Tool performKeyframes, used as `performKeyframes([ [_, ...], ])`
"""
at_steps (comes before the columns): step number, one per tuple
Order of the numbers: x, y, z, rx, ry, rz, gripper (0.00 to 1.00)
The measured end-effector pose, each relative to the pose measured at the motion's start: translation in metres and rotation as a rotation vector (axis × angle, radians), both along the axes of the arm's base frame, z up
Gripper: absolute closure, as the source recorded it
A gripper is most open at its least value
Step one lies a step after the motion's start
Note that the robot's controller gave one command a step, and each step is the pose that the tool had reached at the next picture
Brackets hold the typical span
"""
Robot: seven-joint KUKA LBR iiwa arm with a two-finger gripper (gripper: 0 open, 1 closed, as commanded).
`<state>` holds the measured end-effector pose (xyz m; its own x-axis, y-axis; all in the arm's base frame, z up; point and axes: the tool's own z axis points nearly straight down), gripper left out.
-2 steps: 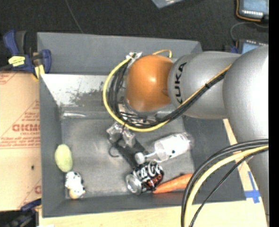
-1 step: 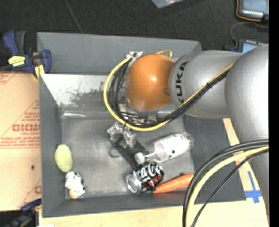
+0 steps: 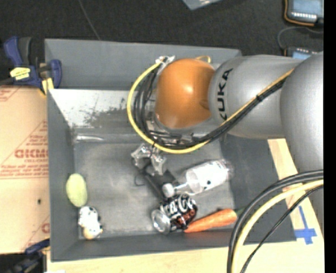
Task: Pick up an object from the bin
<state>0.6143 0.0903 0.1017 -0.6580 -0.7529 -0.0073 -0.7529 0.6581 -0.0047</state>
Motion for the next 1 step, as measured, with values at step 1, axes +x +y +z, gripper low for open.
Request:
performKeyframes([
  [1, 0.0023, 0.0, 0.0217, 0.001, -0.009, -0.001, 1.0],
])
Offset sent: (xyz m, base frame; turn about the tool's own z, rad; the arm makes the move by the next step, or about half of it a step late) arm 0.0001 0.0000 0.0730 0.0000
